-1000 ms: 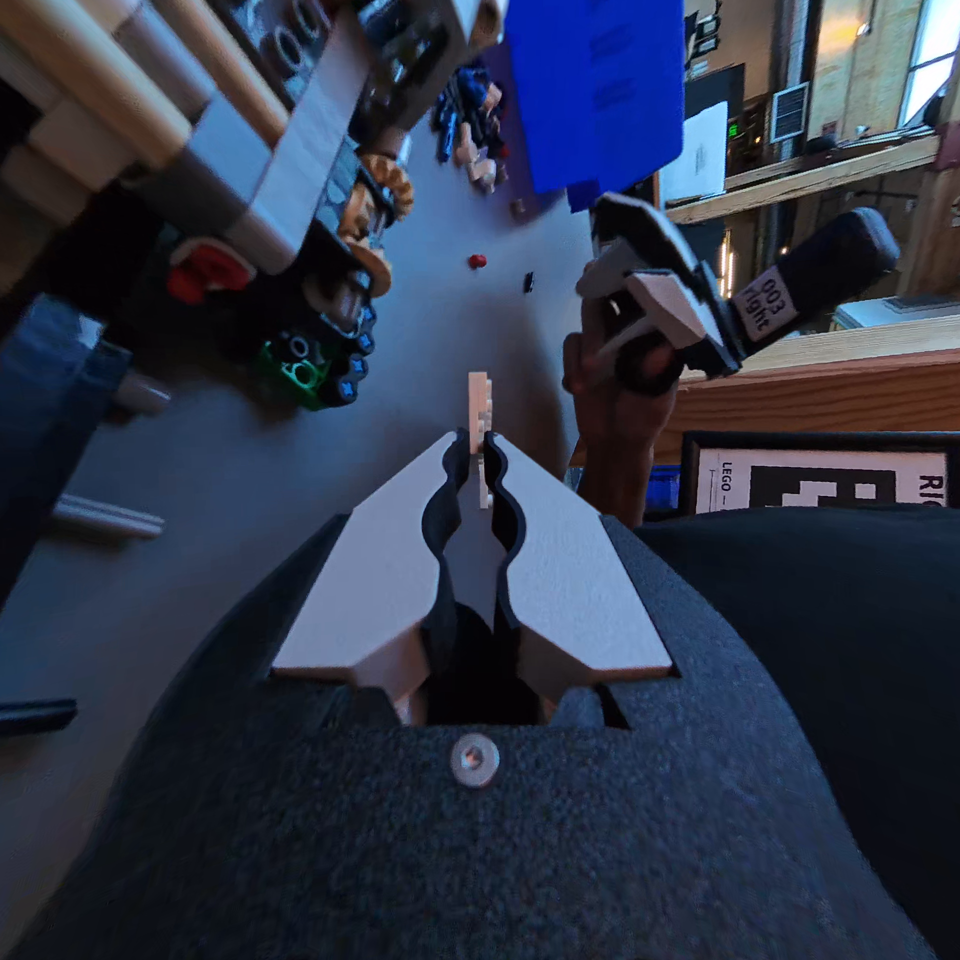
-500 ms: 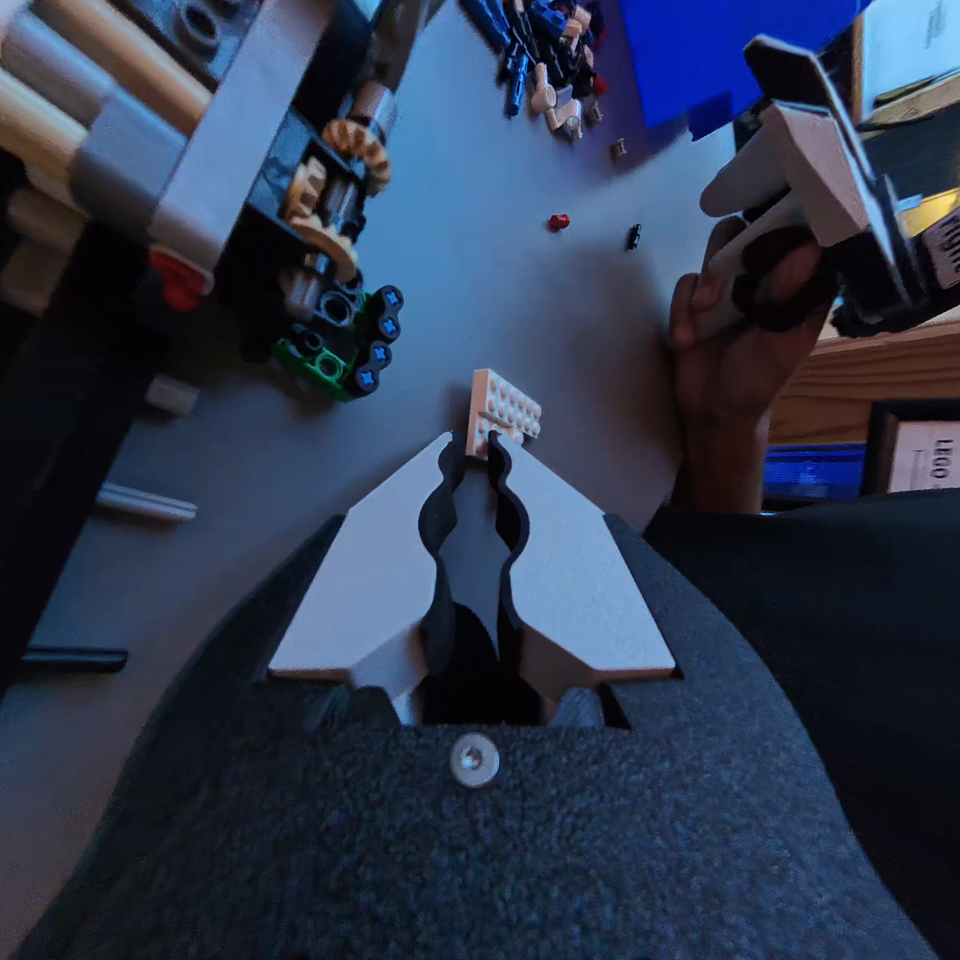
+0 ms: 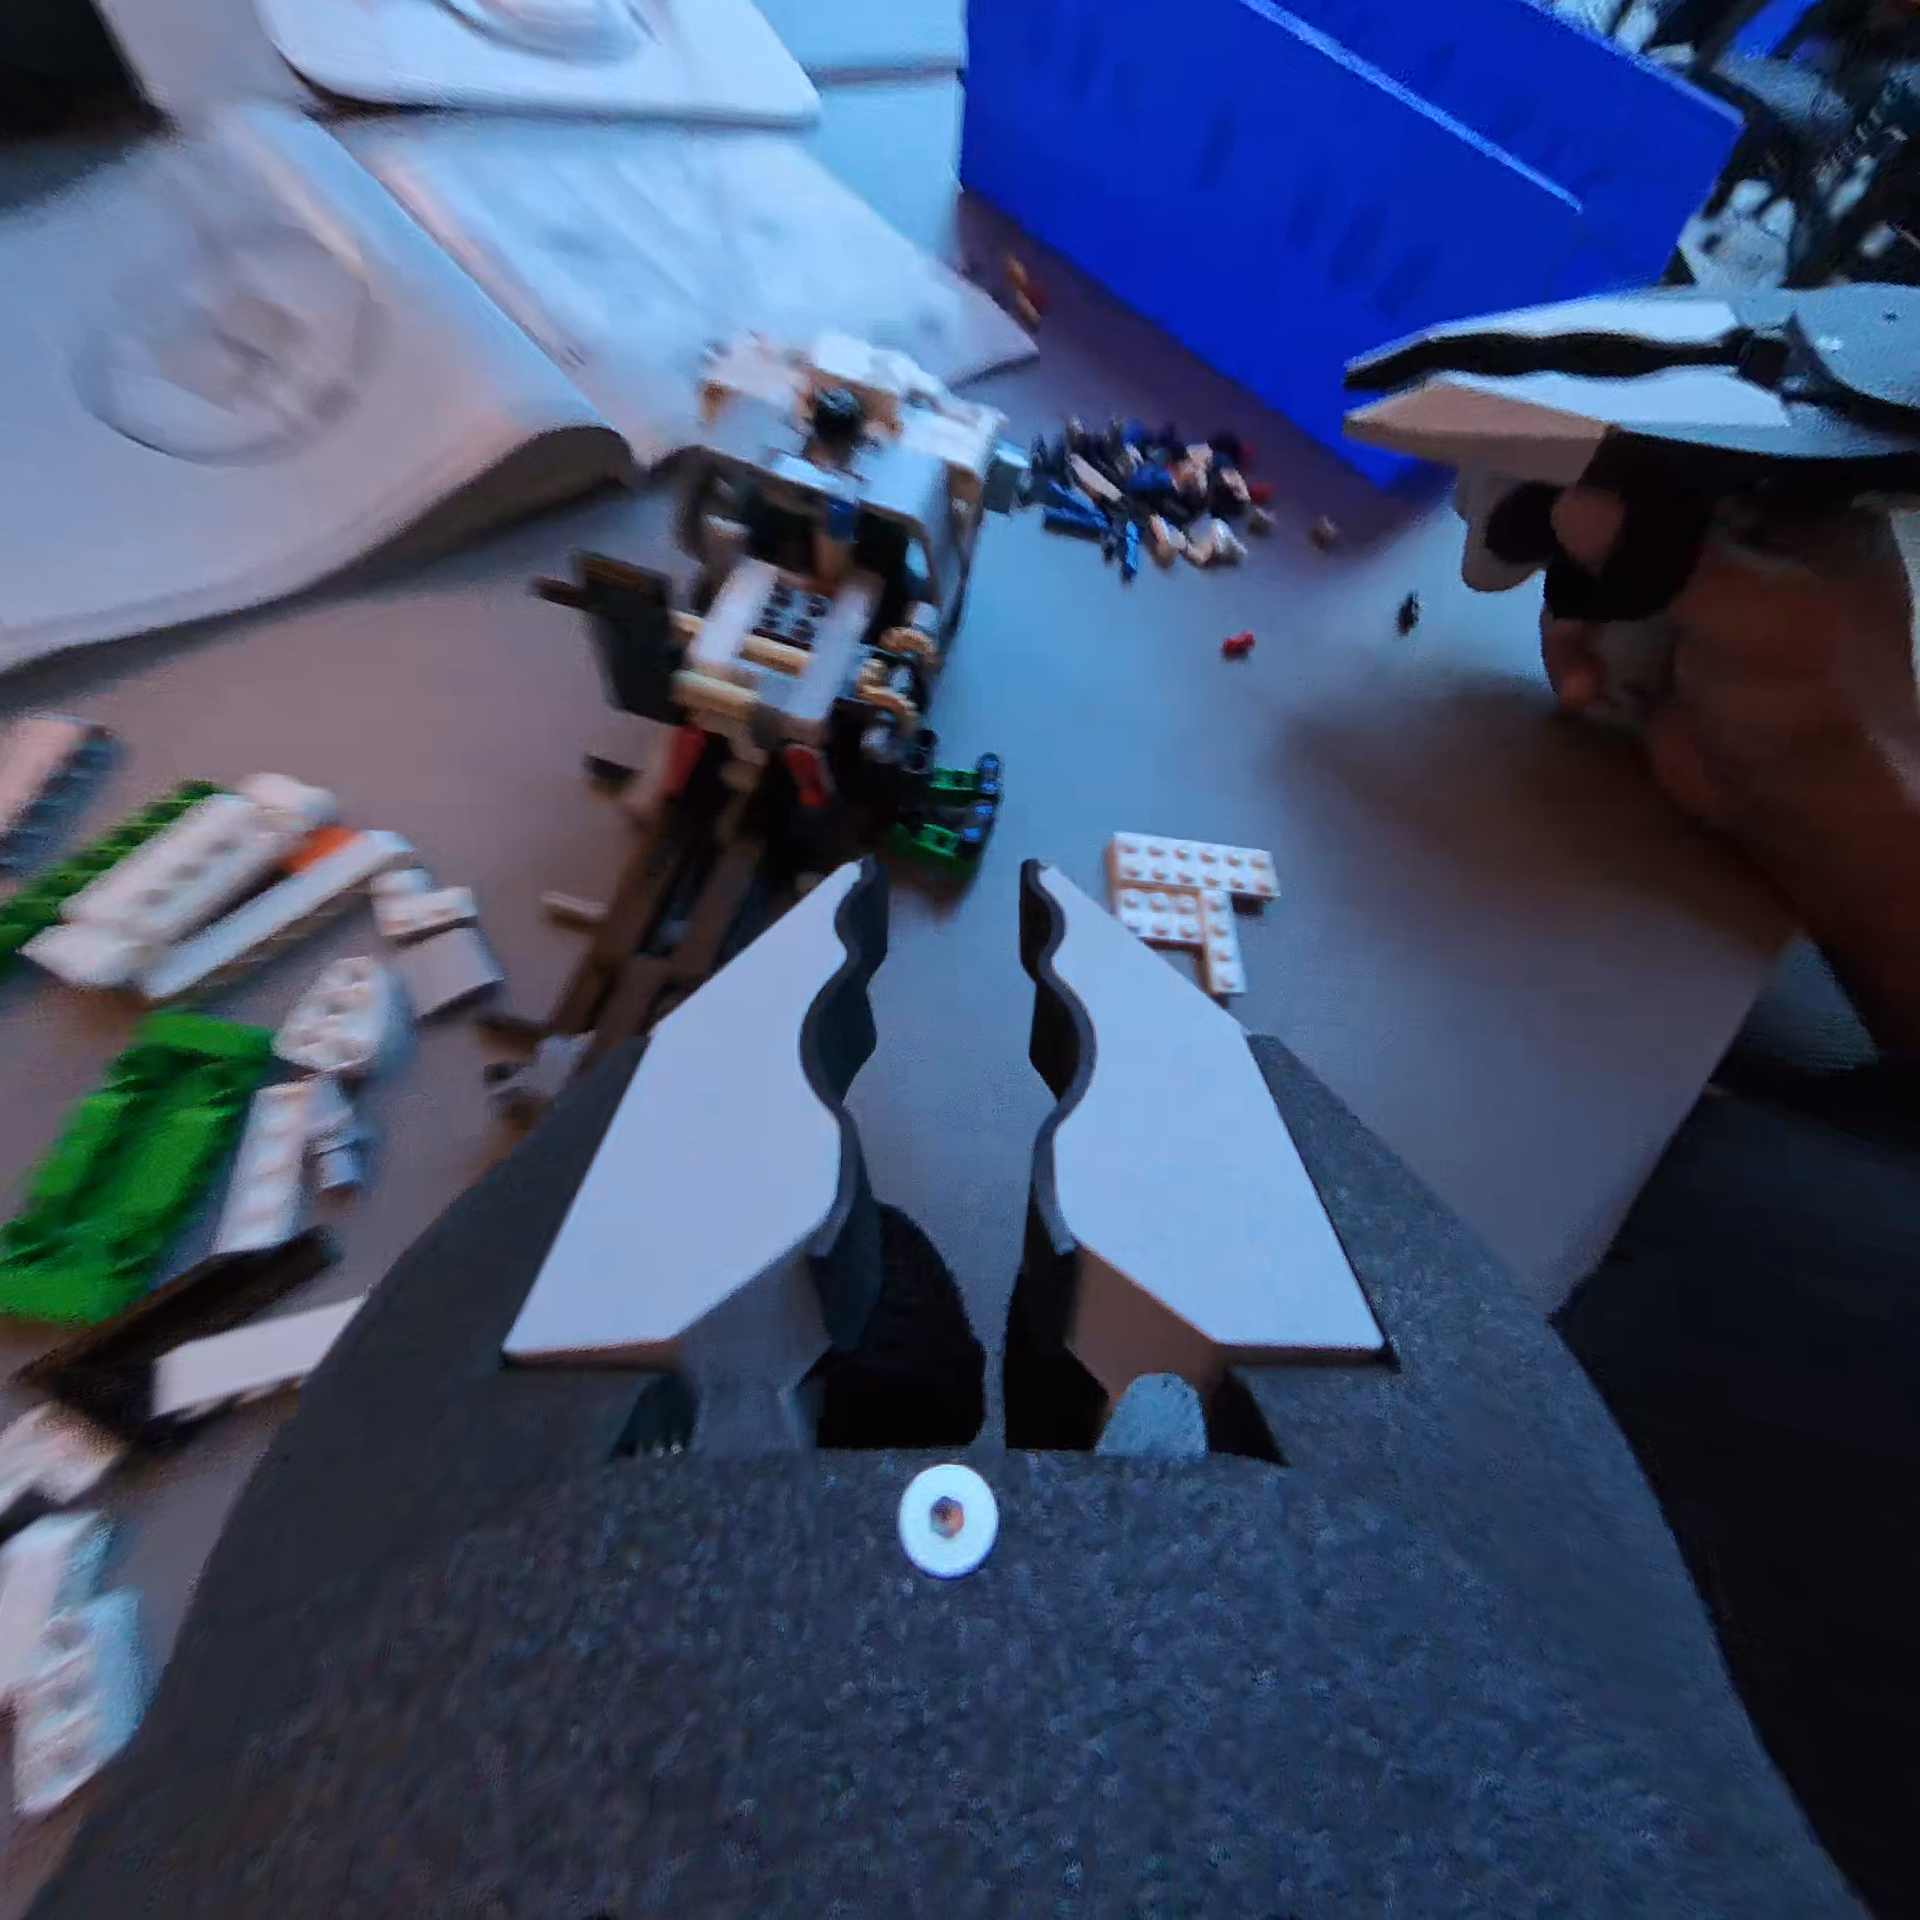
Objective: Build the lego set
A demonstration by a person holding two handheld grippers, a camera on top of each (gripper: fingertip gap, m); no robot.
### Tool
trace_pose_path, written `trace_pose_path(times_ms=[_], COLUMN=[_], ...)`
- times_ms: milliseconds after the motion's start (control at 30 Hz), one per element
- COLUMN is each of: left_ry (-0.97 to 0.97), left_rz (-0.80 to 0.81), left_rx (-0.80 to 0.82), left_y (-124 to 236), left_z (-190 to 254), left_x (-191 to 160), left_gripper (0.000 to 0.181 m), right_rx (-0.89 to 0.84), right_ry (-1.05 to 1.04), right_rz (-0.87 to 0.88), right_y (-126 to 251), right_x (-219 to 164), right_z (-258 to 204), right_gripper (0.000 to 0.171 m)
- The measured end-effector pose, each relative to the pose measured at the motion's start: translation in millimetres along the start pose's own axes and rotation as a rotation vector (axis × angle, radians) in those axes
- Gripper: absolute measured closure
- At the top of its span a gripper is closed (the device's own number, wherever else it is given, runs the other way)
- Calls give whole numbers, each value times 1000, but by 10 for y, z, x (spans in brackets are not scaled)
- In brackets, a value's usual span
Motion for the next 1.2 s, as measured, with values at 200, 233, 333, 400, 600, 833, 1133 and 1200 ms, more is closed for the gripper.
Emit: trace_pose_path(times_ms=[200, 233, 333, 400, 600, 833, 1133, 1200], left_ry=[-72, -63, -26, -21, -7, -58, -152, -161], left_rz=[240, 245, 241, 224, 192, 149, 11, -30], left_rx=[161, 176, 217, 246, 287, 252, 271, 208], left_y=[616, 695, 903, 1031, 1264, 1129, 621, 435], left_z=[-377, -437, -624, -746, -1025, -1027, -1174, -1274], left_x=[-95, -112, -175, -228, -352, -378, 102, 232], left_gripper=[147, 147, 147, 149, 152, 152, 159, 159], right_rx=[34, 33, 12, -57, 35, 11, 16, 34], right_ry=[-34, -41, -10, 6, -46, -20, -11, -37], right_rz=[1, 10, 35, 38, -9, 30, 115, 118], right_y=[-118, -155, -239, -270, -370, -281, -244, -246], right_x=[78, 109, 212, 261, 235, 219, 205, 198], right_z=[-116, -148, -269, -333, -452, -427, -419, -394], right_gripper=[144, 144, 145, 144, 133, 140, 142, 142])
Point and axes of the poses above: each gripper's, where its closed fingertips meet, y back along the fingers, x out of its top, z = x × y across the jaws, the point moved 10 cm from there along y, back along the fingers, and after that the axes turned 12 degrees about y, right-handed, at the moved point
